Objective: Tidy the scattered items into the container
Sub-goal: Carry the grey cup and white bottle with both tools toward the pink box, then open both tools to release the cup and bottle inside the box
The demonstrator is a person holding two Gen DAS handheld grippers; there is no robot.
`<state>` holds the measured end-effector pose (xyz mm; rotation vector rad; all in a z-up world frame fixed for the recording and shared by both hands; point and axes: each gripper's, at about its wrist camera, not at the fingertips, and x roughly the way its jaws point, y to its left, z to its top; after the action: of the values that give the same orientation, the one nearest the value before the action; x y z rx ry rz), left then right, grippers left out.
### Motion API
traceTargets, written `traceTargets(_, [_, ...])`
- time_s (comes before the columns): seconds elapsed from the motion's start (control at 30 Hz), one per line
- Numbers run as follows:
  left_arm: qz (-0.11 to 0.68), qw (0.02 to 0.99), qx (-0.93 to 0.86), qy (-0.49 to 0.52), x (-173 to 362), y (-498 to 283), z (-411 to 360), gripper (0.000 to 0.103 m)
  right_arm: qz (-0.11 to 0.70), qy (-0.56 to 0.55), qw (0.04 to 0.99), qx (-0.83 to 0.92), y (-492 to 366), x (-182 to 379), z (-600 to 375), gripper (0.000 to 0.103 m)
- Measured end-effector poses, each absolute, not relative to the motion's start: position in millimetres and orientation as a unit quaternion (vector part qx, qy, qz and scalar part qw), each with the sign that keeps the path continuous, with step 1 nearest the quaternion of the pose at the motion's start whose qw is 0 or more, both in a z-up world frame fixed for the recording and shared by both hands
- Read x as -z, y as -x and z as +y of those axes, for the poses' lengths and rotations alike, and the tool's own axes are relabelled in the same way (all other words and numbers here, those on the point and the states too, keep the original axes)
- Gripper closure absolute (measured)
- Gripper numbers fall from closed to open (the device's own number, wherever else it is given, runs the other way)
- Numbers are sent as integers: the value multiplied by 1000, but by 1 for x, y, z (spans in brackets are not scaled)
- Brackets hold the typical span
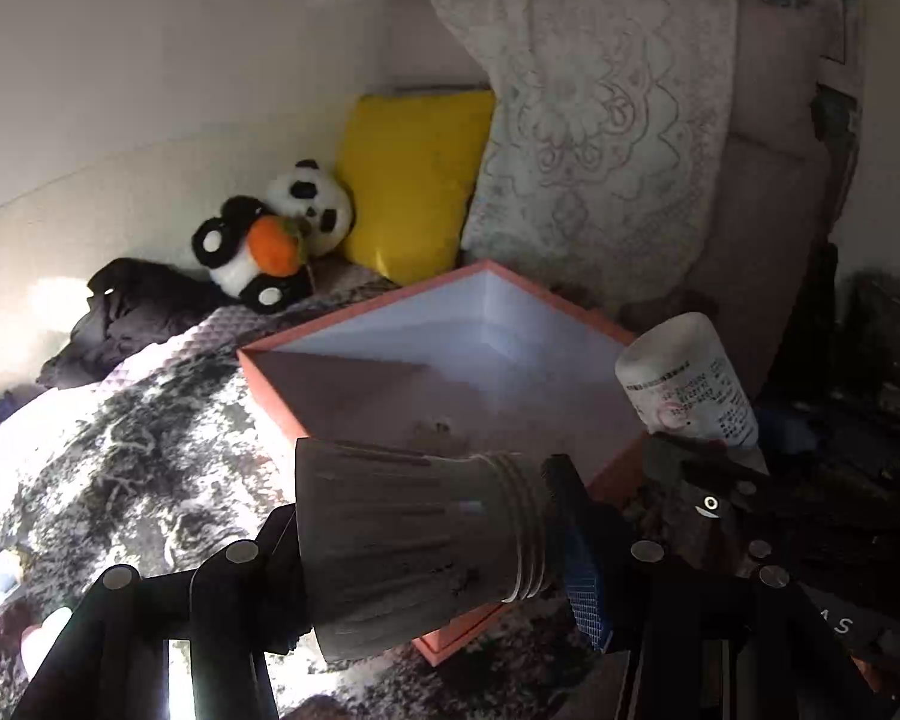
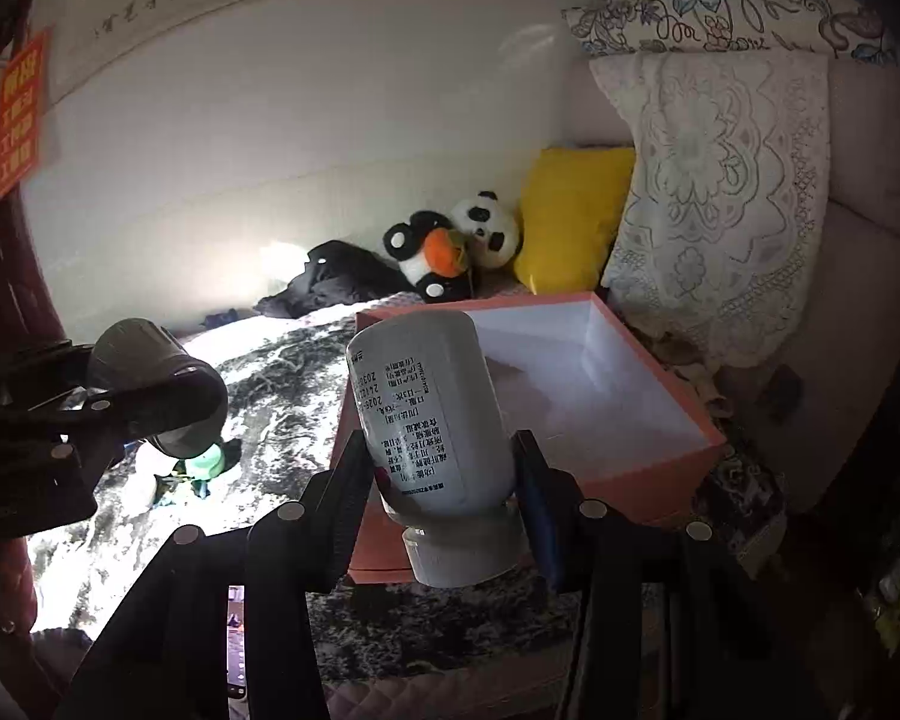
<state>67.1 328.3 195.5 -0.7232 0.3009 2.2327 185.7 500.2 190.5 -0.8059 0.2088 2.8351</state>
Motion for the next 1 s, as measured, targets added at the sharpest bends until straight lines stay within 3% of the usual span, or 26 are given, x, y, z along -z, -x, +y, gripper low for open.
traceTargets(0.57, [173, 382, -836, 353, -150, 34, 422, 46, 75, 350, 172, -918, -37, -164, 605, 54])
traceTargets(0.6, [176, 383, -833, 359, -146, 38, 426, 35, 78, 353, 179, -915, -30, -159, 609, 54])
traceTargets(0.63, [181, 384, -829, 364, -142, 41, 429, 15, 75, 356, 188, -912, -25, -154, 611, 53])
traceTargets(0.67, [188, 383, -826, 367, -138, 44, 432, 8, 68, 362, 198, -908, -20, -149, 613, 49])
traceTargets(0.7, [197, 379, -828, 364, -136, 45, 434, 4, 60, 368, 210, -904, -17, -144, 614, 29])
traceTargets(0.77, [214, 365, -832, 358, -131, 50, 439, 4, 47, 366, 239, -898, -18, -137, 614, 12])
traceTargets(1.0, [261, 327, -826, 377, -102, 76, 450, 4, 61, 378, 230, -894, -13, -119, 618, 12])
